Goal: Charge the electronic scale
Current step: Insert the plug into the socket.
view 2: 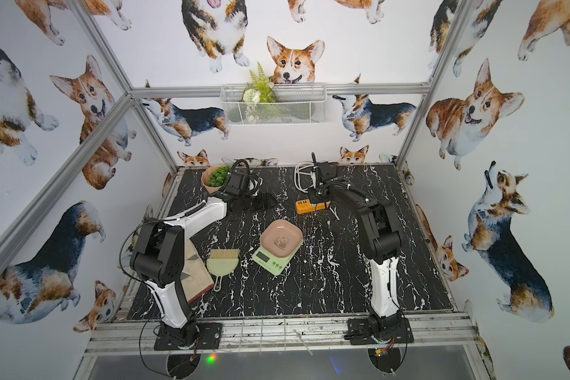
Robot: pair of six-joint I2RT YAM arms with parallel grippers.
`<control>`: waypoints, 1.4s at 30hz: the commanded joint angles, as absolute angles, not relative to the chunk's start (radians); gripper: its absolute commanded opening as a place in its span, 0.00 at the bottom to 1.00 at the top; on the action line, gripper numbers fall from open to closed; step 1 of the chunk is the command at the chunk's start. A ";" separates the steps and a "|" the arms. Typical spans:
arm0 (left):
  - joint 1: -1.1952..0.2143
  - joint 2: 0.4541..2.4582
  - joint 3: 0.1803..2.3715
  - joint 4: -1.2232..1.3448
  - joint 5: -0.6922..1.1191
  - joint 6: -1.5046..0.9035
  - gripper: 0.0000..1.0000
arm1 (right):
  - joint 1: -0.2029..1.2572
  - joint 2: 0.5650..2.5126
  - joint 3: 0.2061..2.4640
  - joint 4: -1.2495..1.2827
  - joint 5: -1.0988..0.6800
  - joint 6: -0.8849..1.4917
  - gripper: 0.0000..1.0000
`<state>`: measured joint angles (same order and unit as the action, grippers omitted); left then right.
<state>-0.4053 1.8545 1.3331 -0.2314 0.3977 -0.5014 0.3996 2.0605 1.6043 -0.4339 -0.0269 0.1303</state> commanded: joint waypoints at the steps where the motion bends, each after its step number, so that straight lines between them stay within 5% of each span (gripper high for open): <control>1: -0.402 1.839 1.323 -0.222 0.403 -0.499 0.78 | 0.406 2.063 1.599 -0.448 -0.009 0.118 0.00; 42: -0.388 1.705 1.195 -0.248 0.368 -0.456 0.77 | 0.426 2.106 1.549 -0.472 0.035 0.119 0.00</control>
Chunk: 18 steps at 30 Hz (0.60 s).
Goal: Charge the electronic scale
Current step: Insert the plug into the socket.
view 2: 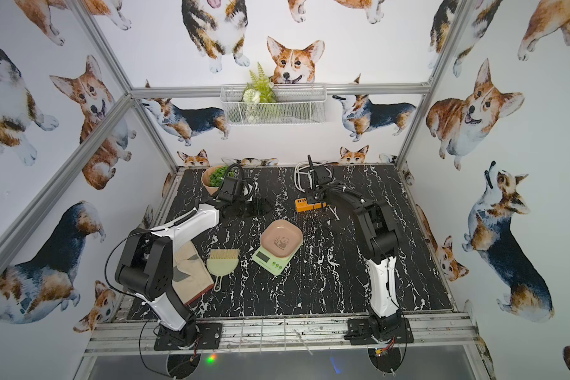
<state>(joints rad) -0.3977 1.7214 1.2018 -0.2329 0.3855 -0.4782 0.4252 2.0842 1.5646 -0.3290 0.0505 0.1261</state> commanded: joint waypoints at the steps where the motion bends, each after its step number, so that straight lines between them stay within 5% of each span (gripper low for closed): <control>1: -0.382 1.700 1.189 -0.248 0.370 -0.455 0.78 | 0.426 2.105 1.552 -0.475 0.035 0.119 0.00; 3: -0.373 1.683 1.174 -0.245 0.373 -0.456 0.77 | 0.425 2.098 1.557 -0.483 0.033 0.113 0.00; 9: -0.367 1.666 1.158 -0.259 0.371 -0.442 0.77 | 0.426 2.079 1.637 -0.551 0.014 0.088 0.39; 18: -0.362 1.615 1.149 -0.290 0.371 -0.416 0.78 | 0.425 2.041 1.802 -0.687 -0.054 0.069 0.71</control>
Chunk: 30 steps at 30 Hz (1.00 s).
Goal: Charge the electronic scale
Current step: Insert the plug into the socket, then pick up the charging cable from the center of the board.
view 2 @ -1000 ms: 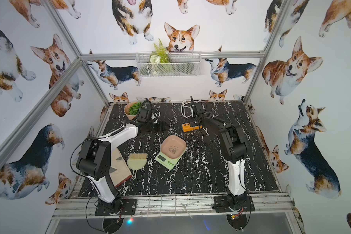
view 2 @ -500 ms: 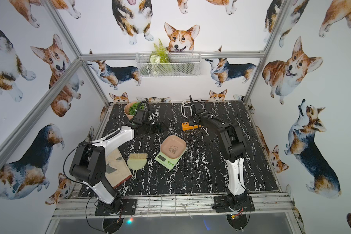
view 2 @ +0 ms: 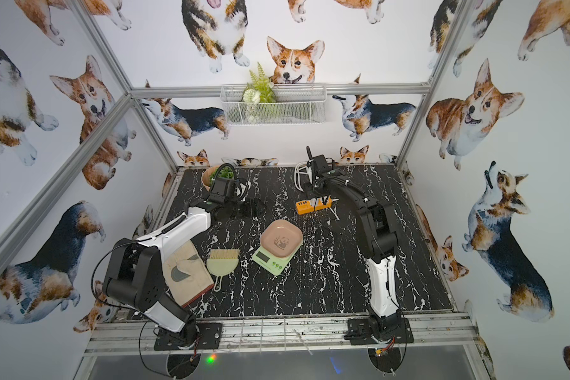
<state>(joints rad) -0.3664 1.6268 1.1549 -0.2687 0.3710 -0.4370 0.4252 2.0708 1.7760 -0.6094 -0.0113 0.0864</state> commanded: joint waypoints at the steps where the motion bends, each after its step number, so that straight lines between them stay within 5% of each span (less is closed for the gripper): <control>1: -0.363 1.612 1.147 -0.294 0.371 -0.414 0.78 | 0.426 2.029 1.809 -0.698 -0.063 0.068 0.71; 10: -0.363 1.582 1.142 -0.310 0.365 -0.381 0.78 | 0.421 1.777 1.659 -0.775 -0.092 0.112 0.70; 20: -0.375 1.583 1.135 -0.218 0.392 -0.412 0.77 | 0.298 1.475 1.160 -0.660 -0.252 0.420 0.64; 30: -0.454 1.563 1.140 -0.176 0.343 -0.375 0.75 | 0.266 1.487 0.963 -0.494 -0.228 0.628 0.52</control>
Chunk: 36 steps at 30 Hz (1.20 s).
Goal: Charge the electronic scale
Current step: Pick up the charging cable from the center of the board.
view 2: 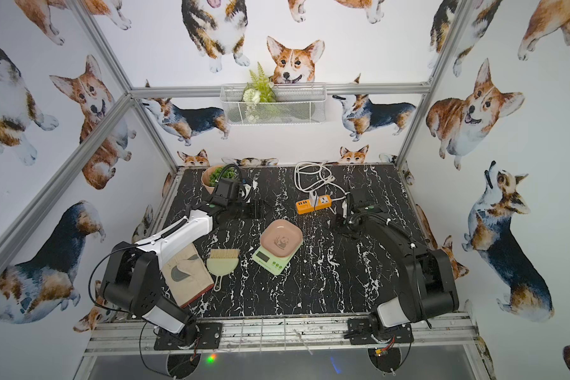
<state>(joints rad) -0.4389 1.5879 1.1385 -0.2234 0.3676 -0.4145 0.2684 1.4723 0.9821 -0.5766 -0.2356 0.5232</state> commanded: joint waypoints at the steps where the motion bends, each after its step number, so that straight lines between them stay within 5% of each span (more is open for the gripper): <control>1: -0.463 1.550 1.138 -0.165 0.335 -0.356 0.75 | 0.266 1.492 0.950 -0.476 -0.231 0.640 0.52; 12: -0.587 1.527 1.183 -0.150 0.259 -0.227 0.76 | 0.262 1.588 0.912 -0.407 -0.213 0.755 0.45; 26: -0.592 1.527 1.174 -0.174 0.260 -0.233 0.76 | 0.359 1.721 1.086 -0.658 0.006 0.765 0.48; 36: -0.592 1.519 1.160 -0.168 0.265 -0.234 0.76 | 0.378 1.773 1.115 -0.685 0.043 0.770 0.39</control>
<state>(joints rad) -0.5911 1.5257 1.1641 -0.1795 0.2634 -0.2459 0.3729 1.7630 1.1038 -0.6479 0.0051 0.7464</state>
